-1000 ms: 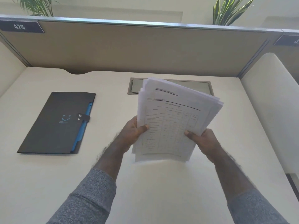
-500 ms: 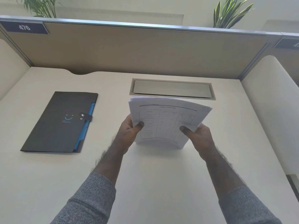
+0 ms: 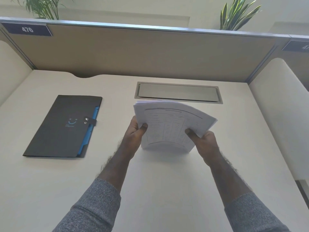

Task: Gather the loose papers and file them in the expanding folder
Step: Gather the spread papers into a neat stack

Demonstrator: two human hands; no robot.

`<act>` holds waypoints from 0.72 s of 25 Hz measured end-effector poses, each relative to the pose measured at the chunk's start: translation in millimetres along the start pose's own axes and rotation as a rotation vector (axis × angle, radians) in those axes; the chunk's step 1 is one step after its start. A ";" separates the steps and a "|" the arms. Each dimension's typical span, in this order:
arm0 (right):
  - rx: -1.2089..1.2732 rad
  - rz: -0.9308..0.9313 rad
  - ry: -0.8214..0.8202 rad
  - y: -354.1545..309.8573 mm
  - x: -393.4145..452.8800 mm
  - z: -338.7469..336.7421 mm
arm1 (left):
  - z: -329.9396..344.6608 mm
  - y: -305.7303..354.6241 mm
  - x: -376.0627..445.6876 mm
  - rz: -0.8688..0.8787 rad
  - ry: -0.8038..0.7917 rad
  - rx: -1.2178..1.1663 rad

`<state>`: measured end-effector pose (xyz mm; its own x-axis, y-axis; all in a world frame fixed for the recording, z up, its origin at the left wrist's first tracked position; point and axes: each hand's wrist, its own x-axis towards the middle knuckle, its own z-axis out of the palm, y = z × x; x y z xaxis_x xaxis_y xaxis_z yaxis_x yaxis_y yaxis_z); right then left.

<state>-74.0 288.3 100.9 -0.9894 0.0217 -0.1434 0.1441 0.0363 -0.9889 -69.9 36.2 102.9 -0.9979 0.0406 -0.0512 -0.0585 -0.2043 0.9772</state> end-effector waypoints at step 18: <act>-0.066 0.064 -0.024 13.0 0.5 -1.8 | -2.8 9.8 -1.8 -0.023 -0.069 0.079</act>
<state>-72.6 290.6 88.0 -0.9781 0.0020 -0.2084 0.2075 0.1016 -0.9729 -68.8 31.4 111.9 -0.9917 0.1126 -0.0625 -0.0765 -0.1245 0.9893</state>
